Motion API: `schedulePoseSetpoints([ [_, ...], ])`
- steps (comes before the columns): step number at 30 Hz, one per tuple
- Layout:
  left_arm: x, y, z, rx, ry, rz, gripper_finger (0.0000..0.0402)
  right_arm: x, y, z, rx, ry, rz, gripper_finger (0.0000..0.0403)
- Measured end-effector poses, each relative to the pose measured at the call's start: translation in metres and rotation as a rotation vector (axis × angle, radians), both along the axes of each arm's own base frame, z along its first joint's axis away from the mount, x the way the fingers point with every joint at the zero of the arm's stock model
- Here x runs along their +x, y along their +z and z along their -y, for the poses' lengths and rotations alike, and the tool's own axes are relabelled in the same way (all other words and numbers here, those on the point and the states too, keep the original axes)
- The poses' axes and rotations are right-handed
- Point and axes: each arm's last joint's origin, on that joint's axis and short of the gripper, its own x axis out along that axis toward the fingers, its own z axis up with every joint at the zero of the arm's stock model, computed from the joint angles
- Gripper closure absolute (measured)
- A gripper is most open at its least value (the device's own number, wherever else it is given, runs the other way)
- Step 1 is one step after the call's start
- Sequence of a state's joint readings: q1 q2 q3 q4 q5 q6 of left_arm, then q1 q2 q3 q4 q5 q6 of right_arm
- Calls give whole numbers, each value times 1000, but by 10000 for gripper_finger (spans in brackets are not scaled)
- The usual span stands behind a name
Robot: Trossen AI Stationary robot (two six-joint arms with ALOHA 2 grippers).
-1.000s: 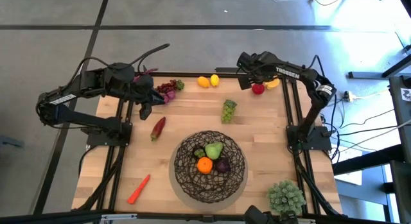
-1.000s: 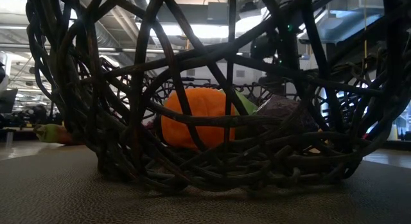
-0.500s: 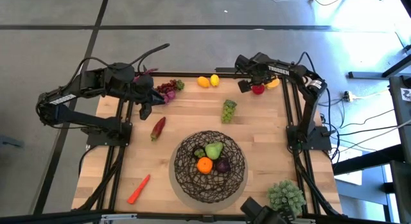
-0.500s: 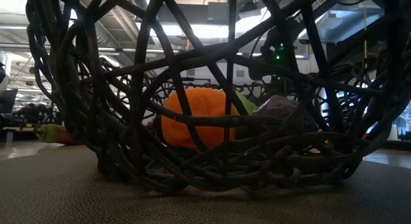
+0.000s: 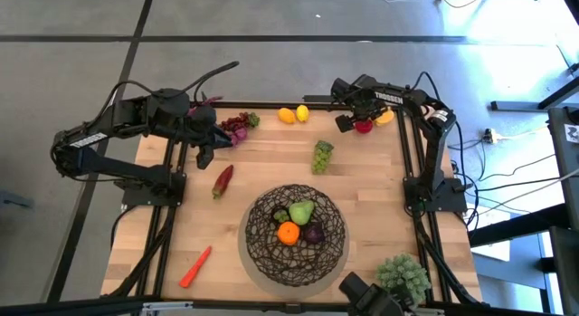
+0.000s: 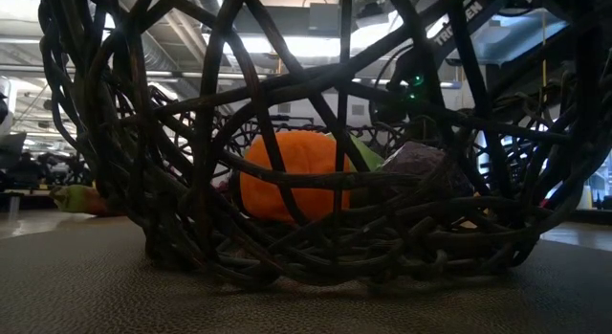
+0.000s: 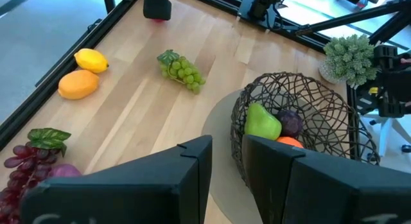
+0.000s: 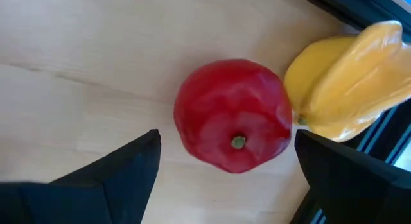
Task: Build produce basket
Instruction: Put the tomato into the mesh basket
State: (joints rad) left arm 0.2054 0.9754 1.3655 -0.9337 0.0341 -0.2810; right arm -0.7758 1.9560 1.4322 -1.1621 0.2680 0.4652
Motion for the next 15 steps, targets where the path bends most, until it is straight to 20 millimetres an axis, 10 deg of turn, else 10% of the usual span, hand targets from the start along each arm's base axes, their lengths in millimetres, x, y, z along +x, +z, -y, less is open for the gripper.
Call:
schedulePoseSetpoints([
  [15,0,0,0,-1,0,0,325,-2,0,4,13,-22,43,55],
])
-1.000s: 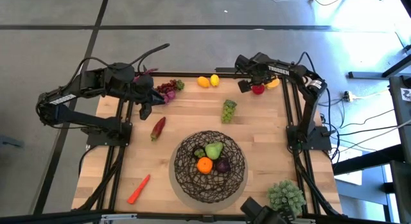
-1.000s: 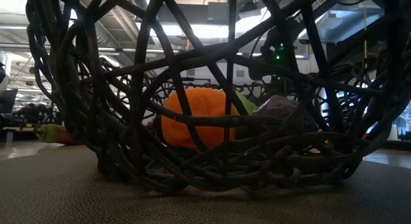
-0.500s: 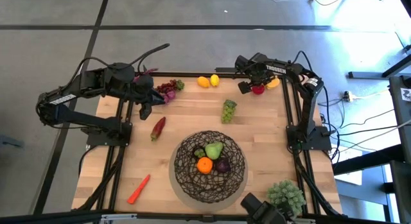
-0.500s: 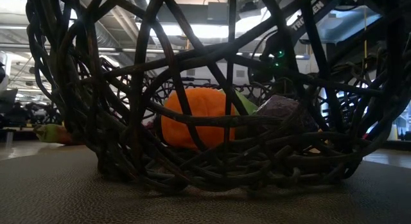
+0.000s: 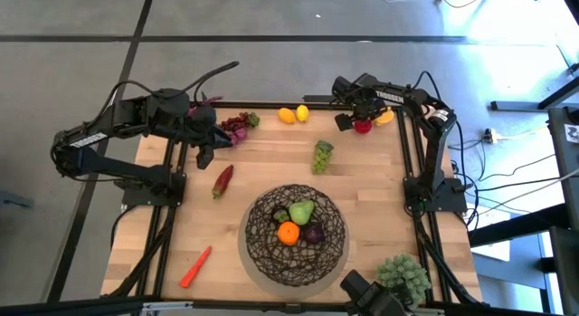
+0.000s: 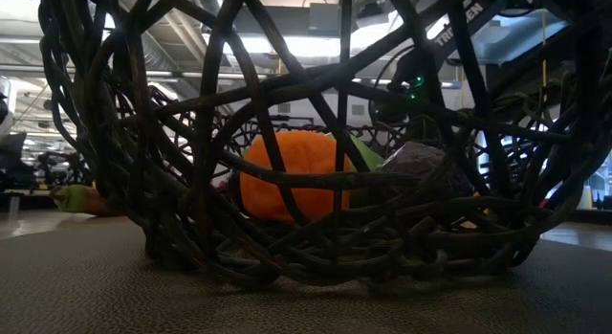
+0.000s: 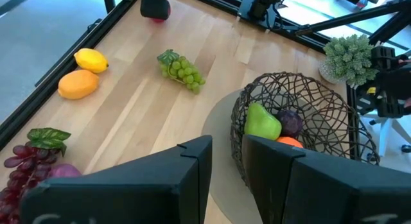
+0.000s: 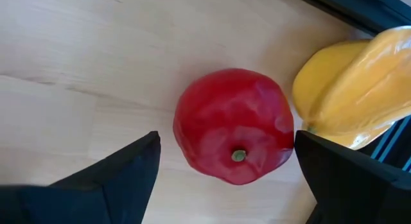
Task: Build produce basket
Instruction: Put the tomato into the mesh basket
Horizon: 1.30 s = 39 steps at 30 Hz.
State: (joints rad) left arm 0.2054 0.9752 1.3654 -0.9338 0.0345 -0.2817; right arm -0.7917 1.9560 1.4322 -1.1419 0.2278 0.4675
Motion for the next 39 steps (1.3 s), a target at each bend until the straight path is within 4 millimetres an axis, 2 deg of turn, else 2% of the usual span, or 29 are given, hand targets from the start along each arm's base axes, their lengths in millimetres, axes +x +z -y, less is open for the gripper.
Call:
schedulePoseSetpoints([
  [14,0,0,0,0,0,0,325,-2,0,3,-6,20,-14,55],
  [23,0,0,0,0,0,0,325,0,-15,4,55,41,-28,55],
  [39,0,0,0,0,-1,0,325,1,-16,5,47,46,-21,55],
])
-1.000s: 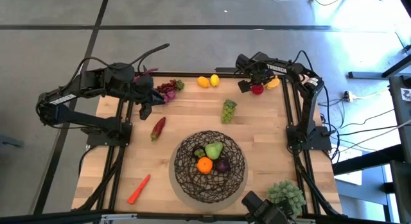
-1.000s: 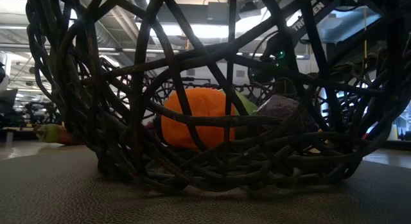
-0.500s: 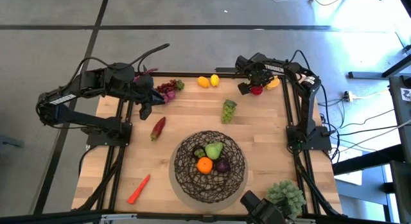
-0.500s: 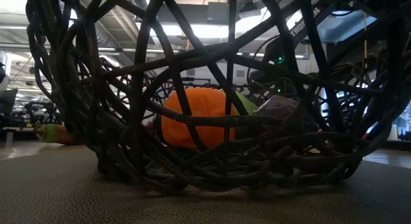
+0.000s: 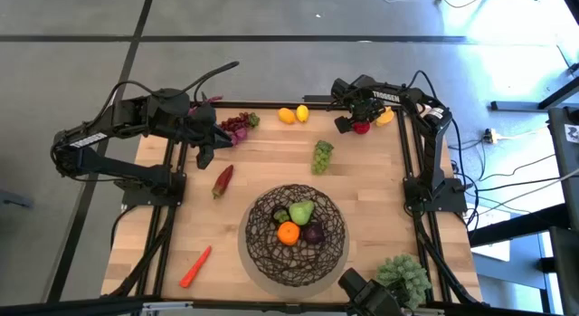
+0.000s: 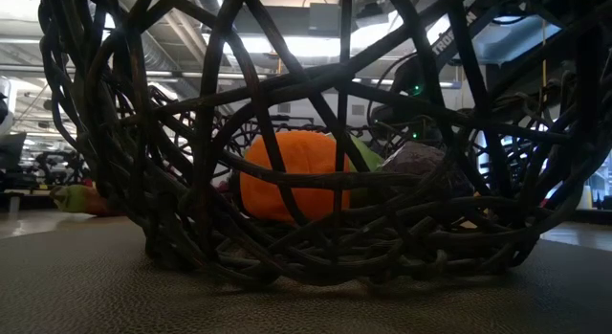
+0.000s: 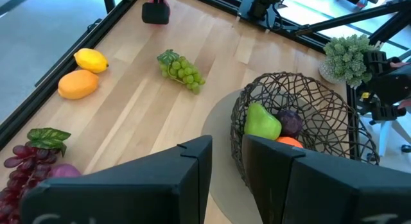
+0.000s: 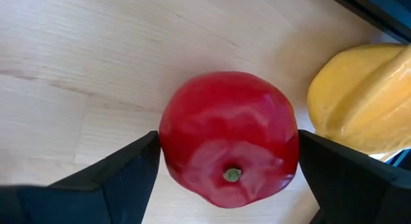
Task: Build produce basket
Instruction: Put the tomato into the mesh basket
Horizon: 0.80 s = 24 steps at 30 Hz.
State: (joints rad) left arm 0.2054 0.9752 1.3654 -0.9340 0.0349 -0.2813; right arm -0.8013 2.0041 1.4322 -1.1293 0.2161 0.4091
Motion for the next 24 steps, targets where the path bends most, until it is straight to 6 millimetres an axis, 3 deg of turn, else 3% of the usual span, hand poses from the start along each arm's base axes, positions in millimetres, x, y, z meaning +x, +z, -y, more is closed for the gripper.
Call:
schedulePoseSetpoints([
  [24,0,0,0,3,-2,-1,325,0,0,0,-12,-5,-5,55],
])
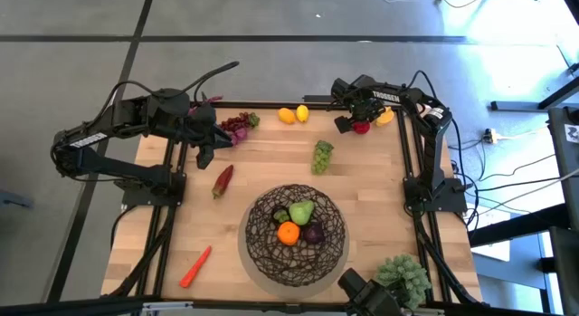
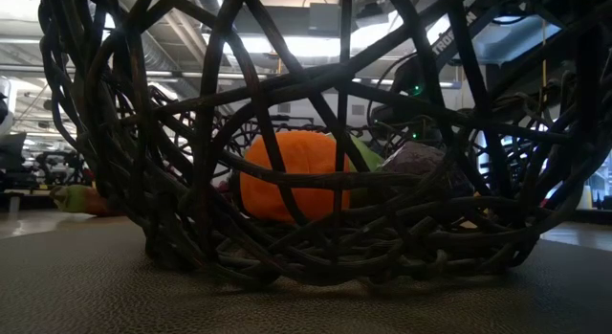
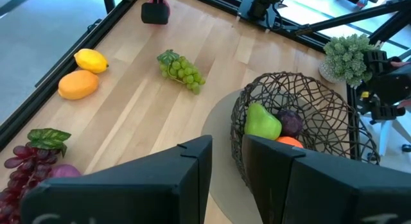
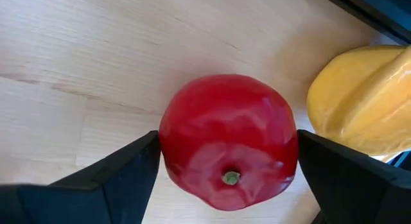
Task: Build produce basket
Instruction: Put the tomato into the mesh basket
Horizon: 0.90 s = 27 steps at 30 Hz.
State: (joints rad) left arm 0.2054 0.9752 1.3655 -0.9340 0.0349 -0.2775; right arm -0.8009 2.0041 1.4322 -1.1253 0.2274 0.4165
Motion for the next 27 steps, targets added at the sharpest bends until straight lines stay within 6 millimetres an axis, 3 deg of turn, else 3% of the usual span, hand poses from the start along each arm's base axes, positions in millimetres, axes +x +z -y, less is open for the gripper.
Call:
schedulePoseSetpoints([
  [19,0,0,0,-1,1,0,325,4,-11,-2,4,1,-43,62],
  [27,0,0,0,-1,1,0,325,4,-11,-1,-3,-1,-48,136],
])
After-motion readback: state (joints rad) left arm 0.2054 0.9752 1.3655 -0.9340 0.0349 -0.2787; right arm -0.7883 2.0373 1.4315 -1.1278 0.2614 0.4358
